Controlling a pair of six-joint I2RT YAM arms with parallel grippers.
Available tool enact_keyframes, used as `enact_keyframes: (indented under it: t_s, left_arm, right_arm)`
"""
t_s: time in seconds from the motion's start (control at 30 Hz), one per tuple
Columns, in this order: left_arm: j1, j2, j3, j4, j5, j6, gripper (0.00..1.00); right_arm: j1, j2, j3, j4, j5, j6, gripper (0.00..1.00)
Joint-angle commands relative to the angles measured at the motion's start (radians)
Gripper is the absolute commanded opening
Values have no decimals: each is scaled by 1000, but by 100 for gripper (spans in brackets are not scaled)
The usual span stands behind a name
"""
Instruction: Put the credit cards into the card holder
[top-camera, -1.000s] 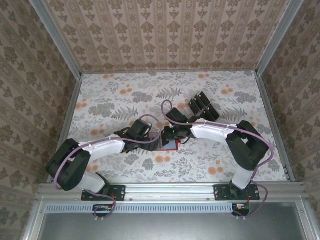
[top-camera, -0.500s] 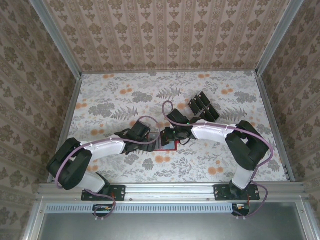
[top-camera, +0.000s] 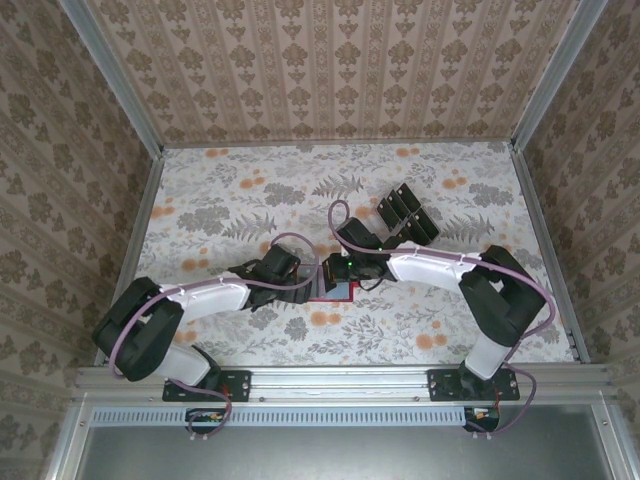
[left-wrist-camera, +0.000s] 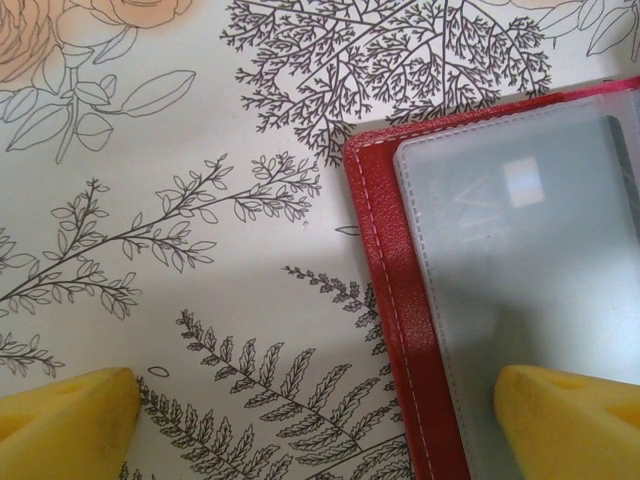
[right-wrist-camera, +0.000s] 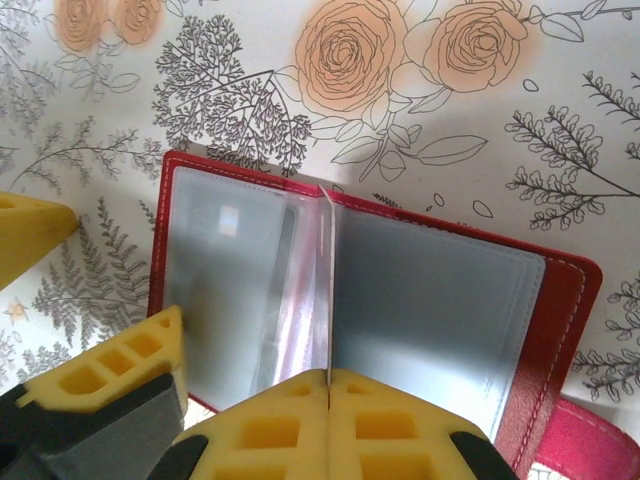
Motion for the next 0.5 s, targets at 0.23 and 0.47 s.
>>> enact_keyframes:
  t_s: [0.23,0.47]
  left_arm:
    - [-8,0,-46,-63,-12,-21,100]
    - [-6,4,-49,-57,-12,-23,100]
  right_arm:
    - [-2,-127,-158,227,-37,171,0]
    - [1,-118,-314,507,-50,285,0]
